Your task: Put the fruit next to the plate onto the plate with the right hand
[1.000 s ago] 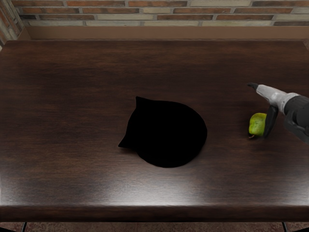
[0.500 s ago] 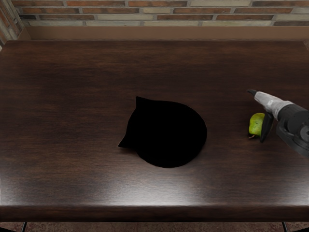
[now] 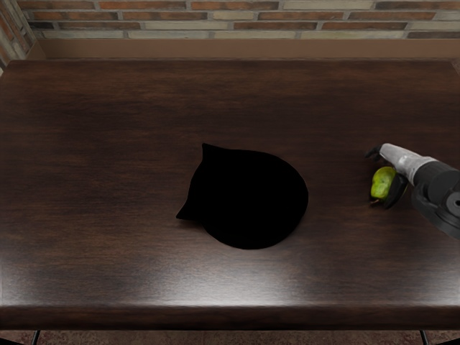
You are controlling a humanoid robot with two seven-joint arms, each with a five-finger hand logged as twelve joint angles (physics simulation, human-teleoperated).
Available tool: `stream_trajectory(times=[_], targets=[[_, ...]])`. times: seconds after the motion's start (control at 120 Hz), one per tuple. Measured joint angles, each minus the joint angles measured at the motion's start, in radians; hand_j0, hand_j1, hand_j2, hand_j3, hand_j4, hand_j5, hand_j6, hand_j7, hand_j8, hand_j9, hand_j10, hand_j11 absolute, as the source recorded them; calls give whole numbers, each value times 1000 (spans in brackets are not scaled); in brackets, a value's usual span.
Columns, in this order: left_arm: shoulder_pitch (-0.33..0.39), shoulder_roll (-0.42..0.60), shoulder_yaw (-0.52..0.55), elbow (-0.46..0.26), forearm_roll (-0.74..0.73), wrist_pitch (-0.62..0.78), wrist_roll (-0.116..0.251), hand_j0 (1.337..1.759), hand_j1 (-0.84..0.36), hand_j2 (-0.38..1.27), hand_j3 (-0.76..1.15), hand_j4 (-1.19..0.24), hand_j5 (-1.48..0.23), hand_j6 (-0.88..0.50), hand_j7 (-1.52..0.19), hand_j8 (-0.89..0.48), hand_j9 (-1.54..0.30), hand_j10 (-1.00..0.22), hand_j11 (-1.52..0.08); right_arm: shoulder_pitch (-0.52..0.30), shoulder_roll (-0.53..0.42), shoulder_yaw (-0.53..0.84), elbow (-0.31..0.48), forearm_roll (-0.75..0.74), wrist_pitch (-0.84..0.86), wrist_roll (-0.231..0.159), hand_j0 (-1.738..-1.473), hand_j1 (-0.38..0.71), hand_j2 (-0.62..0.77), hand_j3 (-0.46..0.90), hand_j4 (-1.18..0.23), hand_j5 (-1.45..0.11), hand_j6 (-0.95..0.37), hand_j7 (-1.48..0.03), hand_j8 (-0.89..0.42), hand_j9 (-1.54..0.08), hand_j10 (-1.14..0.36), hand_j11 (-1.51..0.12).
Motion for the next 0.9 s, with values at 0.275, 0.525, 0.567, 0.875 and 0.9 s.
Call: stream_trajectory(times=[0.275, 0.525, 0.567, 0.875, 0.9], targets=[[0, 0, 0, 0, 0, 0, 0, 1658, 349, 1, 0, -2, 0, -3, 0, -3, 0, -2, 0, 5, -5, 1, 0, 10, 13, 0, -1657, 76, -74, 0, -382, -498, -387, -493, -372, -498, -381, -498], [0, 0, 0, 0, 0, 0, 0, 1658, 349, 1, 0, -2, 0, -3, 0, -3, 0, -2, 0, 8, -5, 10, 0, 27, 41, 0, -1655, 140, 59, 0, -537, -676, -435, -682, -292, -688, -373, -696], [0, 0, 0, 0, 0, 0, 0, 1658, 349, 1, 0, -2, 0, -3, 0, -3, 0, -2, 0, 9, -5, 11, 1, 29, 44, -1, -1654, 139, 70, 0, -556, -697, -436, -705, -288, -709, -372, -717], [0, 0, 0, 0, 0, 0, 0, 1658, 349, 1, 0, -2, 0, -3, 0, -3, 0, -2, 0, 28, -13, 49, 1, 106, 49, 1, -1653, 123, 205, 0, -612, -794, -516, -792, -347, -809, -414, -814], [0, 0, 0, 0, 0, 0, 0, 1658, 349, 1, 0, -2, 0, -3, 0, -3, 0, -2, 0, 33, -12, 54, 1, 111, 49, 1, -1653, 125, 218, 0, -613, -797, -521, -794, -351, -812, -426, -816]])
